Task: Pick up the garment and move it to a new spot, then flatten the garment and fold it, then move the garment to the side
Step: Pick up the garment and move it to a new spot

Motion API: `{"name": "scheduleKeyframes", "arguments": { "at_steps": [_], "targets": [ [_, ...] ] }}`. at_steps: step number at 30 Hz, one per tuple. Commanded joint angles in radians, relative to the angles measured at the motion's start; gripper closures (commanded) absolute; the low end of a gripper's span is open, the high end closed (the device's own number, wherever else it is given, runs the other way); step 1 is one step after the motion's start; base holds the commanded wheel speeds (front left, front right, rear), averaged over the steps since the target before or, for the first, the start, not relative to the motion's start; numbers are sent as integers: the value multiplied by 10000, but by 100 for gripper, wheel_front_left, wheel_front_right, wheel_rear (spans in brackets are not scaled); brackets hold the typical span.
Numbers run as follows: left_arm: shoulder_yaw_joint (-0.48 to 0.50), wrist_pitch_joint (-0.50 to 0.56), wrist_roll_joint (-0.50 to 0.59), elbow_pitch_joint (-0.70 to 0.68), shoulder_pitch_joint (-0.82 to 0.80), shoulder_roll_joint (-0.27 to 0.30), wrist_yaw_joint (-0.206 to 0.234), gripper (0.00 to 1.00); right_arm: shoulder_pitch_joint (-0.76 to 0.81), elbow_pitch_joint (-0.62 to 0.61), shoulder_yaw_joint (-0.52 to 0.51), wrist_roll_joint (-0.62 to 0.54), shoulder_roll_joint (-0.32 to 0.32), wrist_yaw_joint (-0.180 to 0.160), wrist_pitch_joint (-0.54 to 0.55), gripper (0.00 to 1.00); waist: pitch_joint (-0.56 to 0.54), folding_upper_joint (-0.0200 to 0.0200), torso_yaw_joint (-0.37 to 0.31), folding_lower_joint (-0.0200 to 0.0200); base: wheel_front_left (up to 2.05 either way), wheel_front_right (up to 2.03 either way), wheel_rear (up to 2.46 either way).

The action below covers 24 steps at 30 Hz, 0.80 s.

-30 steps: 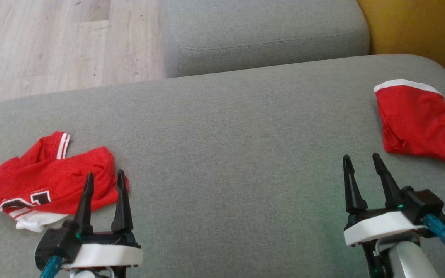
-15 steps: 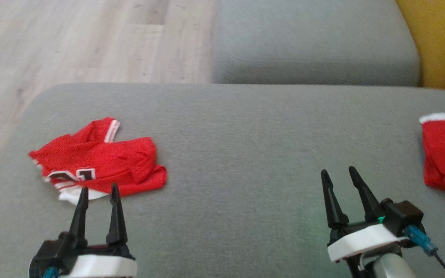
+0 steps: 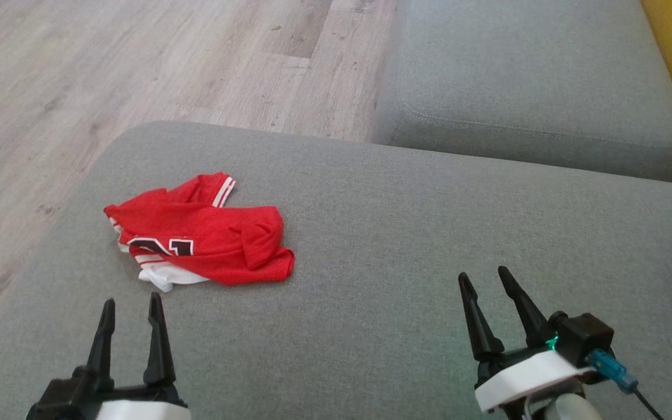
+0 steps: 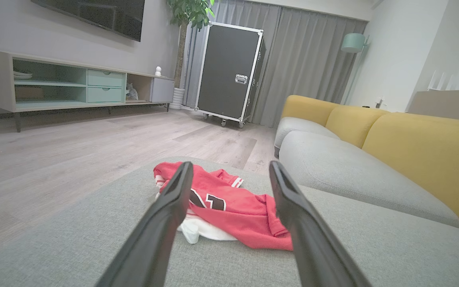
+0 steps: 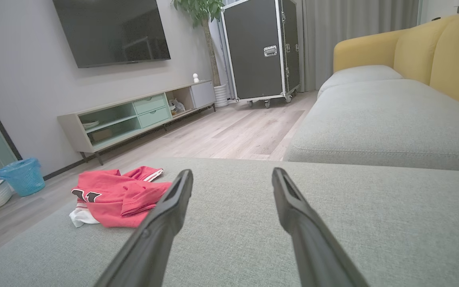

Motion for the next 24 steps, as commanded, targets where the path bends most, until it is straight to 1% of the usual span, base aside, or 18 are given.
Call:
{"name": "scheduleKeyframes", "arguments": {
  "at_steps": [1,4,7,10,12,15,20,22,23,24],
  "targets": [
    [394,-95,103,-312,-400,26,-63,0,-189,-268,201,51,-32,-7,-107,0,47,-1,17,1,0,0,0],
    [515,-95,133,-308,-403,30,-105,0,-236,-281,219,75,-32,-7,-107,0,169,-1,-39,1,0,0,0],
    [561,-95,265,-226,-590,165,-162,0,-305,-290,171,29,-32,-7,-107,0,364,-1,-197,1,0,0,0],
    [239,-83,425,161,-1073,572,-237,0,-437,-341,58,-61,-32,-7,-107,0,743,-1,-455,1,0,0,0],
    [-89,210,455,508,-1690,941,-276,0,-572,-402,-44,-151,-32,-7,-107,0,1086,-1,-627,1,0,0,0],
    [-994,1230,309,1035,-2835,1543,-311,0,-766,-477,-225,-304,-32,-7,-107,0,1588,-1,-855,1,0,0,0],
    [-3075,3132,-774,1831,-4796,2770,-318,0,-1086,-616,-452,-508,-32,-7,-107,0,2412,-1,-1209,1,0,0,0],
    [-3630,3718,-1399,2183,-5508,3061,-319,0,-1222,-679,-516,-550,-32,-7,-107,0,2693,-1,-1332,1,0,0,0],
    [-3630,3718,-1399,2183,-5508,3061,-319,0,-1222,-679,-516,-550,-32,-7,-107,0,2693,-1,-1332,1,0,0,0],
    [-3880,3976,-1657,2363,-5834,3196,-319,0,-1284,-706,-531,-567,-32,-7,-107,0,2817,-1,-1396,1,0,0,0]
  ]
}}
